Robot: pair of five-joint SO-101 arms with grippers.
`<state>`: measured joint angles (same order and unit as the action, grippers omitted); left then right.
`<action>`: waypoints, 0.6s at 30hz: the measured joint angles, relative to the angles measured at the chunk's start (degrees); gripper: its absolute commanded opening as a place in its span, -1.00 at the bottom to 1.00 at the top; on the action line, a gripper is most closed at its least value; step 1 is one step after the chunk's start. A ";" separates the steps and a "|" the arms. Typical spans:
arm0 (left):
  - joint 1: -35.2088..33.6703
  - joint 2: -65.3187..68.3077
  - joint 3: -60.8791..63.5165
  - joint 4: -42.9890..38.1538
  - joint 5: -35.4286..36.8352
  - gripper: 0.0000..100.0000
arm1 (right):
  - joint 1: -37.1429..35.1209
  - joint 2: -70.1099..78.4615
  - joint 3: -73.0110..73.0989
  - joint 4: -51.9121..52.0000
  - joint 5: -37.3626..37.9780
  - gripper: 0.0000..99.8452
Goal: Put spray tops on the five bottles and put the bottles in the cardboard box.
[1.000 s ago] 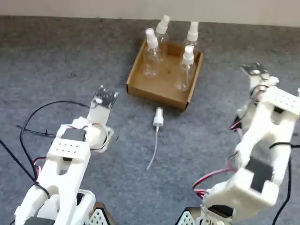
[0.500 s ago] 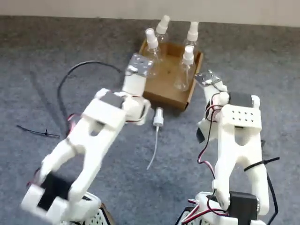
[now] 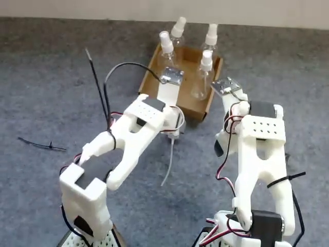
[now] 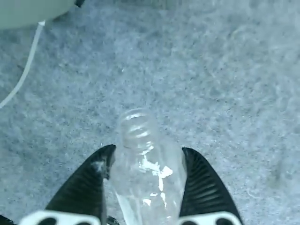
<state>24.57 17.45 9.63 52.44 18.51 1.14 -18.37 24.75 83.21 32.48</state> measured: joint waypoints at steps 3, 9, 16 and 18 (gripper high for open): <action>0.53 3.16 -2.11 0.00 0.18 -0.59 | 0.00 0.00 0.00 0.00 0.00 -0.99; 0.79 7.82 -5.45 -0.18 0.62 -0.86 | 0.00 0.00 0.00 0.00 0.00 -0.99; 1.14 5.54 -5.01 2.55 0.35 -0.97 | 0.00 0.00 0.00 0.00 0.00 -0.99; 0.62 3.34 -5.01 5.54 0.35 -0.99 | -0.44 0.00 0.00 0.00 0.00 -0.99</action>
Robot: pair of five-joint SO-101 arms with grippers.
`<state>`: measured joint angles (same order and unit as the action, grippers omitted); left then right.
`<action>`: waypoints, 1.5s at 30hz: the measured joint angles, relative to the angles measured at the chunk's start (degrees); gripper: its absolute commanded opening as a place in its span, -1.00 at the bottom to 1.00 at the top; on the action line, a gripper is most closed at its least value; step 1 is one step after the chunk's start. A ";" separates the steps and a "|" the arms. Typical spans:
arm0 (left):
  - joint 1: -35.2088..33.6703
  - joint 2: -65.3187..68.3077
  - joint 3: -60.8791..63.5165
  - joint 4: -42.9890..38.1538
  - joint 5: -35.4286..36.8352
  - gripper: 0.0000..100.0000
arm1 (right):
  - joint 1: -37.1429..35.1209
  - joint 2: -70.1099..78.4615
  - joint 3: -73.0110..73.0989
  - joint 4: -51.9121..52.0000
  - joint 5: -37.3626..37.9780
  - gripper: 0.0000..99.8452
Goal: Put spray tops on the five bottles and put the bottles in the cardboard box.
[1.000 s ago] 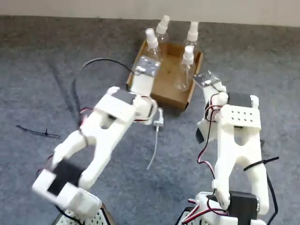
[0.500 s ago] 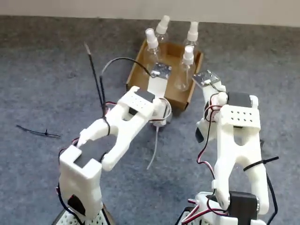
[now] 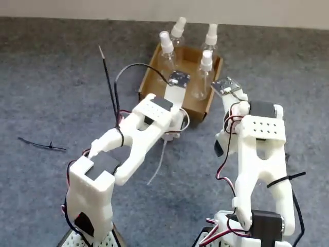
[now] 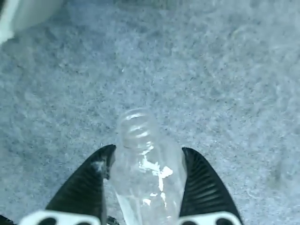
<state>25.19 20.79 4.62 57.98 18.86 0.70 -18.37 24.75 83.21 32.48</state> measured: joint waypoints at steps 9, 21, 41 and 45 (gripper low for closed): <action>-0.70 -20.22 7.38 10.02 -4.75 -0.99 | -8.00 0.00 0.00 0.00 -2.81 -0.99; -15.91 -60.57 23.03 -2.02 -15.03 -0.99 | -30.51 -8.26 11.43 -23.12 -15.56 -0.99; -27.60 -78.59 25.32 -14.51 2.46 -0.99 | -37.89 -15.56 23.12 -39.21 -18.29 -0.99; -27.78 -78.68 28.48 -14.59 2.99 -0.99 | -39.56 -25.05 29.19 -42.11 -18.99 -0.99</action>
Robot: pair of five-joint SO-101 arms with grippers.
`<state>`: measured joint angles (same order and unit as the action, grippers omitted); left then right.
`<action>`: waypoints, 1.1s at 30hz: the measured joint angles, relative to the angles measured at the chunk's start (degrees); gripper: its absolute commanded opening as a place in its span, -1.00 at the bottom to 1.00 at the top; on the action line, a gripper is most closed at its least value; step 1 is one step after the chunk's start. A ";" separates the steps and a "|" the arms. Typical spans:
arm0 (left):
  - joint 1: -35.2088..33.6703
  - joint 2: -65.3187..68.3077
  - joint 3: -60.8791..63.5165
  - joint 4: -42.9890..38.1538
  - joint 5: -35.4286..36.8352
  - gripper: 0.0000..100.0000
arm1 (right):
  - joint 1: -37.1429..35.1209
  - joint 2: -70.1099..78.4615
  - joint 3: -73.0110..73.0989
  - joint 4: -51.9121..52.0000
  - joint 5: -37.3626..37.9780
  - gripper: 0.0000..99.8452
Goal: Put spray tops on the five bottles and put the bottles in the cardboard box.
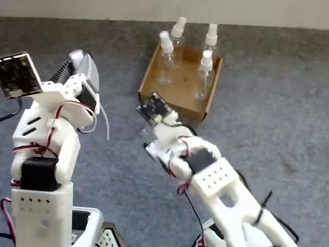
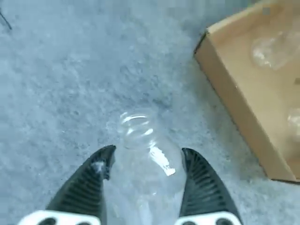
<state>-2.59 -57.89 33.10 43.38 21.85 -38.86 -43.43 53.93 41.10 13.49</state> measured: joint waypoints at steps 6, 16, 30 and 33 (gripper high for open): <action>-5.80 -0.44 4.40 -0.62 6.33 -0.99 | -6.15 -5.19 11.96 -9.49 -0.18 -0.99; -7.82 -0.44 7.56 -1.32 15.12 -0.99 | -11.43 -5.27 12.75 -13.63 -0.44 -0.99; -4.75 -0.44 10.99 -1.32 15.12 -0.99 | -11.87 -18.46 16.62 -13.63 -0.44 -0.99; -2.90 -0.44 10.99 -1.32 15.12 -0.99 | -11.87 -18.81 16.62 -13.63 -0.44 -0.99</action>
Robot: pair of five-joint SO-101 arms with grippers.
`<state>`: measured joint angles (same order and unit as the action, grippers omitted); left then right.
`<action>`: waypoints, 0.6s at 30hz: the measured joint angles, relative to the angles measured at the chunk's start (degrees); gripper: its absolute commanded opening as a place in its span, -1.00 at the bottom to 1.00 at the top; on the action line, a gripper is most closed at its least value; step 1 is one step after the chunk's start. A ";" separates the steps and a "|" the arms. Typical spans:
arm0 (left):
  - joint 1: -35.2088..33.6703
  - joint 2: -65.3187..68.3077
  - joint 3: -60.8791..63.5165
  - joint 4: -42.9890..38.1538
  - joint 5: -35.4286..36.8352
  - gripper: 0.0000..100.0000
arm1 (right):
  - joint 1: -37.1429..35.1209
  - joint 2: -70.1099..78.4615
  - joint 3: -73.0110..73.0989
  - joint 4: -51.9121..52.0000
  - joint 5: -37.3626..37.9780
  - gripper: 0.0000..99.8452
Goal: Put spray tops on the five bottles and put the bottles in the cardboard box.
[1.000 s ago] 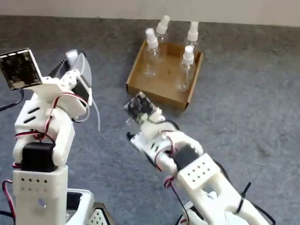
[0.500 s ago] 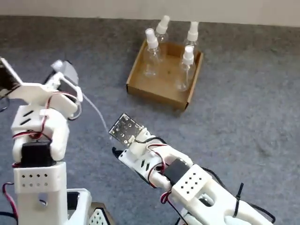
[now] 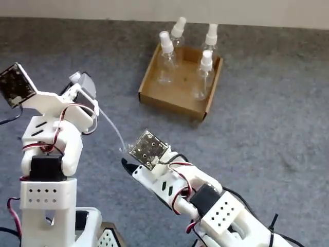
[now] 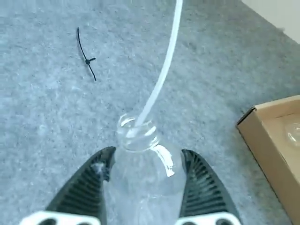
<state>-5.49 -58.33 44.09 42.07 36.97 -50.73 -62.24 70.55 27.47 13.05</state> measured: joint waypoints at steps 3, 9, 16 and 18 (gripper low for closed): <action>3.60 0.00 0.26 0.00 0.00 -0.99 | 0.26 0.00 0.09 0.00 -0.18 -0.99; 10.37 0.00 3.43 0.35 -2.46 -0.99 | 5.36 0.00 0.00 0.00 -6.24 -0.99; 15.65 -0.09 5.54 0.35 -5.80 -0.99 | 7.82 -0.26 0.09 0.00 -8.35 -0.99; 17.85 -0.09 6.86 0.44 -7.12 -0.99 | 7.82 -0.26 0.09 0.00 -8.35 -0.99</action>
<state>12.35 -58.42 50.95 42.51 29.85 -42.90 -62.51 70.64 27.47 4.70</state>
